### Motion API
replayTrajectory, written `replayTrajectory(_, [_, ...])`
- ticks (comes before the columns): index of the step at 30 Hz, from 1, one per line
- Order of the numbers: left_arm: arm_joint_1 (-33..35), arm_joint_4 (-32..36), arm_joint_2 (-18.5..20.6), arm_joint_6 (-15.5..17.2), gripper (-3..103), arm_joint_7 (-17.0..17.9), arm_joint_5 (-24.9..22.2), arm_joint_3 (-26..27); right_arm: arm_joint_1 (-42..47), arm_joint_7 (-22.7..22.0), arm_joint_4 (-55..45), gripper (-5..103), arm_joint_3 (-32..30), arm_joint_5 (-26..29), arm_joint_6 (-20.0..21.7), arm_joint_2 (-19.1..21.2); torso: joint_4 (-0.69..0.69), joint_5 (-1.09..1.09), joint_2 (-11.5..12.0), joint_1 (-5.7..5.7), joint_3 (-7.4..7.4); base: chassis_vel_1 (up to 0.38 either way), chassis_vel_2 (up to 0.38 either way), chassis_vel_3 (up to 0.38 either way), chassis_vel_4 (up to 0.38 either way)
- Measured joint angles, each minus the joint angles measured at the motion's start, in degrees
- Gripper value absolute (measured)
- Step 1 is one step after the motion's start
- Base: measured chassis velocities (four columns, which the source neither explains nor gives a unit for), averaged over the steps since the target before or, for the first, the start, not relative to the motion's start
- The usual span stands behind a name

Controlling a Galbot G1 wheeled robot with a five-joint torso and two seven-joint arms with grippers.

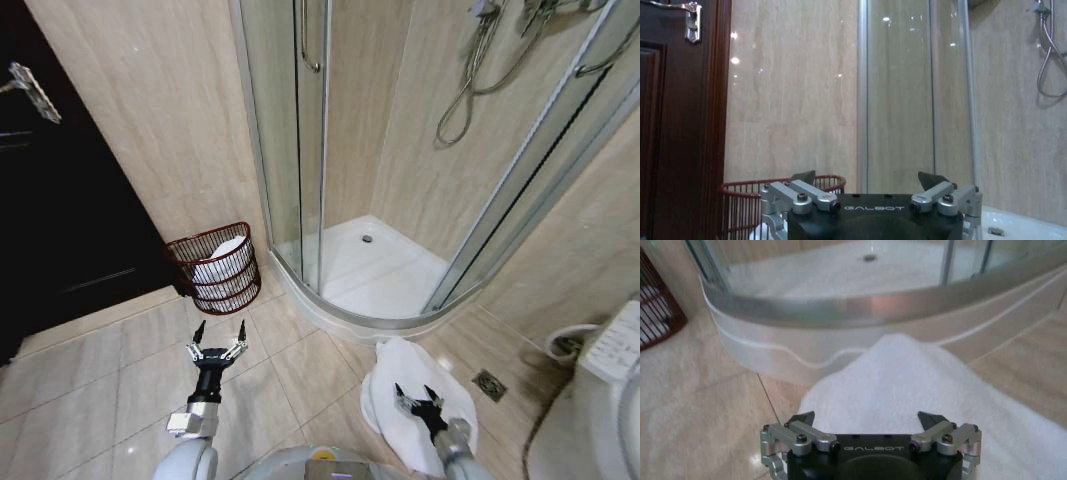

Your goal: Discard the used towel into the hamper.

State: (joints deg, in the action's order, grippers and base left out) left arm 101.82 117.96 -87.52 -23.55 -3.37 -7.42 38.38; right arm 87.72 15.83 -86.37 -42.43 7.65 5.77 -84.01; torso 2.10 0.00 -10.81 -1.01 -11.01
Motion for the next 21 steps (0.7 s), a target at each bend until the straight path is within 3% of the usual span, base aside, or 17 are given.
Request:
replayTrajectory(3, [0.0,-0.1,0.2,-0.2,100,0.3,-1.1,0.2,-1.7,-1.3,2.9,100,0.2,-3.4,2.6,-0.2,-0.02,0.00,0.0,0.00,0.00,0.000,0.000,0.000,0.000])
replayTrajectory(7, [0.0,-1.6,0.7,-1.3,100,0.8,-2.1,0.3,-4.0,-2.7,7.0,100,0.2,-5.4,2.7,-0.4,-0.02,0.00,0.0,0.00,0.00,0.000,0.000,0.000,0.000])
replayTrajectory(21, [-0.4,-3.5,0.9,-2.9,100,0.8,-3.1,0.6,-9.3,-0.2,17.4,100,-0.8,-4.8,2.3,0.1,-0.01,-0.02,0.0,0.00,0.01,0.000,0.000,0.000,0.000])
